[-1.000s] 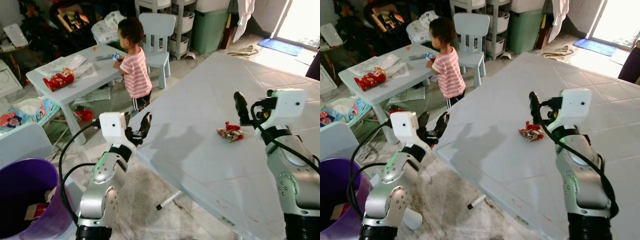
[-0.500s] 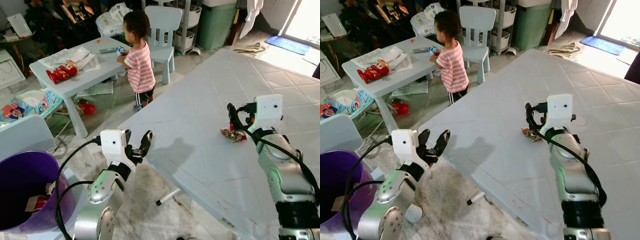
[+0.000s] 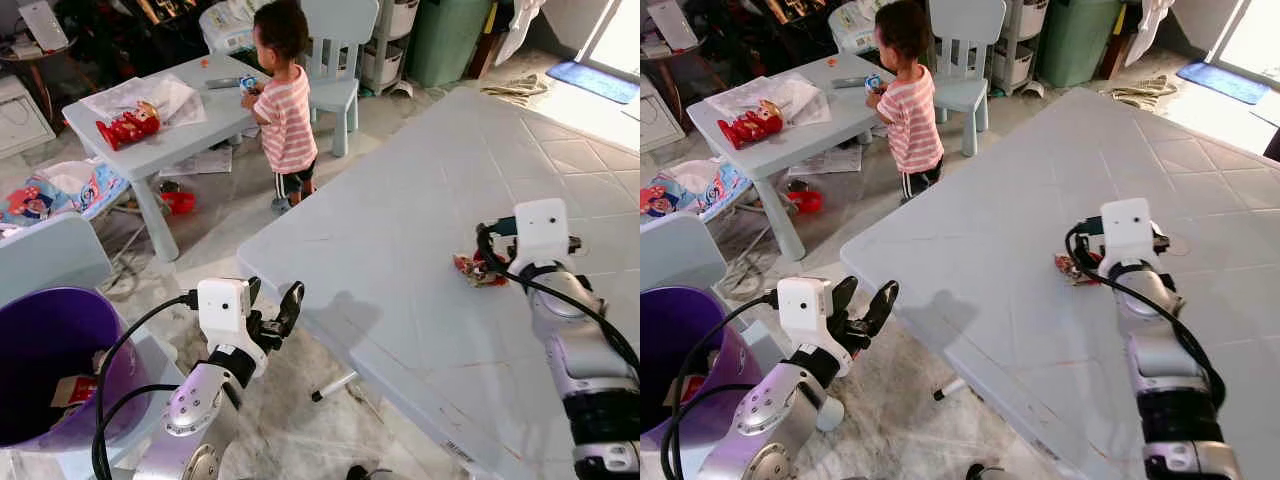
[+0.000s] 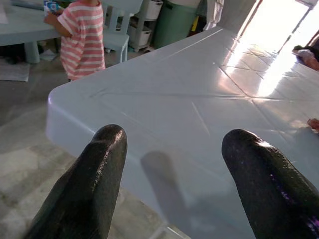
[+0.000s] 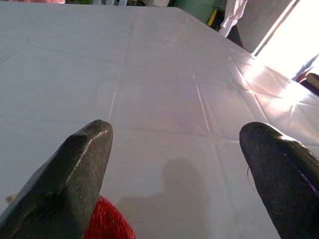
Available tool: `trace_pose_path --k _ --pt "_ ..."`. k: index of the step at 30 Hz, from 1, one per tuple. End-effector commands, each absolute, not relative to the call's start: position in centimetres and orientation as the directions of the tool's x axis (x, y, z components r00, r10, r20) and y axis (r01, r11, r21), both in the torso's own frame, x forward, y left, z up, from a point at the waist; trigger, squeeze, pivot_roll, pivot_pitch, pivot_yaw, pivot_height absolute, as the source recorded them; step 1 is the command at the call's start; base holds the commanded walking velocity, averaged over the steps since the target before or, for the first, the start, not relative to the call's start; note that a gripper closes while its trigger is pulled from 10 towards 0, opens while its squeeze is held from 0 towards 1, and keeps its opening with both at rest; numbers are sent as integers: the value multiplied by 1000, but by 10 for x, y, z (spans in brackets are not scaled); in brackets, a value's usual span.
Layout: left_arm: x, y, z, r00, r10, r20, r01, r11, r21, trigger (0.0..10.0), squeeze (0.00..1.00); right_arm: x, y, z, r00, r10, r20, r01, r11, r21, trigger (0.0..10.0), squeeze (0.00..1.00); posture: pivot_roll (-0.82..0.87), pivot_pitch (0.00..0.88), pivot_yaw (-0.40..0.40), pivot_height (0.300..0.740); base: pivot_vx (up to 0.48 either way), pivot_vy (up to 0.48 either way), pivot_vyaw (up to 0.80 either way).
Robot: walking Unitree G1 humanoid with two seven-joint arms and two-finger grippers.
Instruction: Picking trash to rubbish bin
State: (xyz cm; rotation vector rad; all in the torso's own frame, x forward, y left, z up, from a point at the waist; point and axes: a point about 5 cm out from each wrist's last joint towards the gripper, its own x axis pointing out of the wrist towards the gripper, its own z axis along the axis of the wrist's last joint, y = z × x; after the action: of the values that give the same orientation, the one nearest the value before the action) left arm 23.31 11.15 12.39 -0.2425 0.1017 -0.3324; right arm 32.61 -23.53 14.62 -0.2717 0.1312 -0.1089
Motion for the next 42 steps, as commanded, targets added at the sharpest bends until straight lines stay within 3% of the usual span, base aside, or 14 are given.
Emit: trace_pose_path --k 1,11,21,29,41,42 --pt "232 109 127 932 -357 -53 334 908 -255 10000 0 321 -243 151 985 -135 -108 106 965 -241 10000 0 35 129 -71 740 0 0 0" --pt "235 108 129 907 -418 -60 389 882 -265 10000 0 303 -234 165 996 -41 -84 37 998 -48 10000 0 18 119 -53 740 0 0 0" --pt "231 101 129 871 -485 -76 449 850 -275 10000 0 281 -227 141 984 29 -175 -36 999 -34 10000 0 26 101 -51 740 0 0 0" --pt "229 100 128 857 -508 -87 472 842 -262 10000 0 282 -220 129 980 52 -192 -64 996 -58 10000 0 38 94 -48 740 0 0 0" --pt "213 89 124 760 -637 -132 591 761 -268 10000 0 290 -209 113 977 83 -196 -93 995 -43 10000 0 55 97 -48 740 0 0 0" --pt "212 89 125 759 -638 -132 592 760 -269 10000 0 290 -208 112 975 88 -202 -99 994 -45 4980 0 55 97 -48 740 0 0 0"
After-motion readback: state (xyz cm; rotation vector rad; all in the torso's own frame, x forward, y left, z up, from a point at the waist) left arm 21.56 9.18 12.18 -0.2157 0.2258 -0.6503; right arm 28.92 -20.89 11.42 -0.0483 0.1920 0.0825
